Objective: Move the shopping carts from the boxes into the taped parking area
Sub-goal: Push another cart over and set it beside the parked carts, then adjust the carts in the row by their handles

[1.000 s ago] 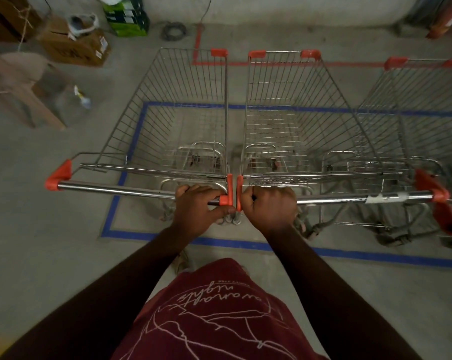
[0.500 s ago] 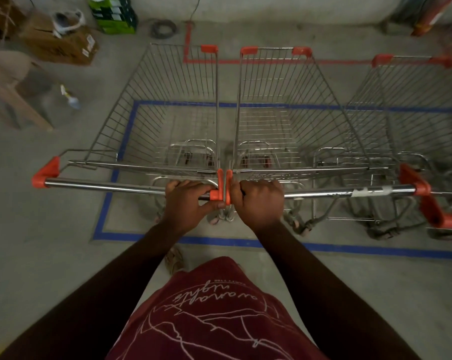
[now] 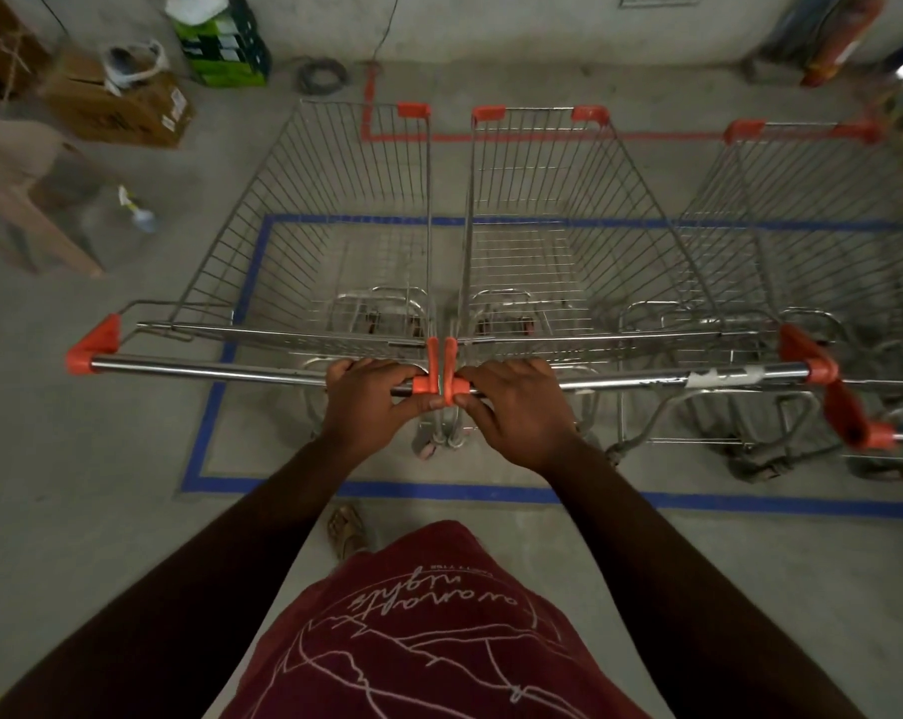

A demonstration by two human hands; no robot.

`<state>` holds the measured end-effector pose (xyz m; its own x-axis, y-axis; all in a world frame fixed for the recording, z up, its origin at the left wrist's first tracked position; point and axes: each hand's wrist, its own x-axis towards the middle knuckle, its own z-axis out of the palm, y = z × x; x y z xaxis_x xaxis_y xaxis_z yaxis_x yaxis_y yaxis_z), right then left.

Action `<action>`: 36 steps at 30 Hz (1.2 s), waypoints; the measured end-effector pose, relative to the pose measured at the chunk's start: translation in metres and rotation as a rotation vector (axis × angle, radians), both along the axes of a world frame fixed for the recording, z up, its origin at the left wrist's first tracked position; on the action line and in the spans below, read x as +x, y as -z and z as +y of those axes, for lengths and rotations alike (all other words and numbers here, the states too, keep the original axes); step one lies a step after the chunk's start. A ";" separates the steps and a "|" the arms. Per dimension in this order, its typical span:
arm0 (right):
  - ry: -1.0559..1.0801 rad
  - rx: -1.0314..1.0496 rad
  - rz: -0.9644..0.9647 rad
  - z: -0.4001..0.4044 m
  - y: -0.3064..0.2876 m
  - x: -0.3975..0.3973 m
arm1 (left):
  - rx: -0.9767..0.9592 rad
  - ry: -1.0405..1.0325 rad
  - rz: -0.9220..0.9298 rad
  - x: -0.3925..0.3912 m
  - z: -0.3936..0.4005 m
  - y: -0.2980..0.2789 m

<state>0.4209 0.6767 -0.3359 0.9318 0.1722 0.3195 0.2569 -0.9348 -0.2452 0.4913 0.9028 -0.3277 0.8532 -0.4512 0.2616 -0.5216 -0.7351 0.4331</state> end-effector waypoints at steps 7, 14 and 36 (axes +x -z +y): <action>0.000 0.011 -0.024 0.000 -0.003 0.000 | 0.020 -0.052 0.051 -0.002 -0.001 -0.002; 0.149 0.114 0.018 0.008 -0.004 -0.013 | -0.058 -0.004 0.180 0.005 0.002 -0.007; 0.435 0.516 -0.097 -0.168 -0.045 -0.172 | -0.240 0.471 0.180 -0.100 -0.248 -0.035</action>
<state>0.2488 0.5088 -0.2908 0.8450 -0.4081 0.3456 -0.0725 -0.7277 -0.6821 0.3913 0.6544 -0.2931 0.6143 -0.7405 0.2727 -0.6720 -0.3098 0.6727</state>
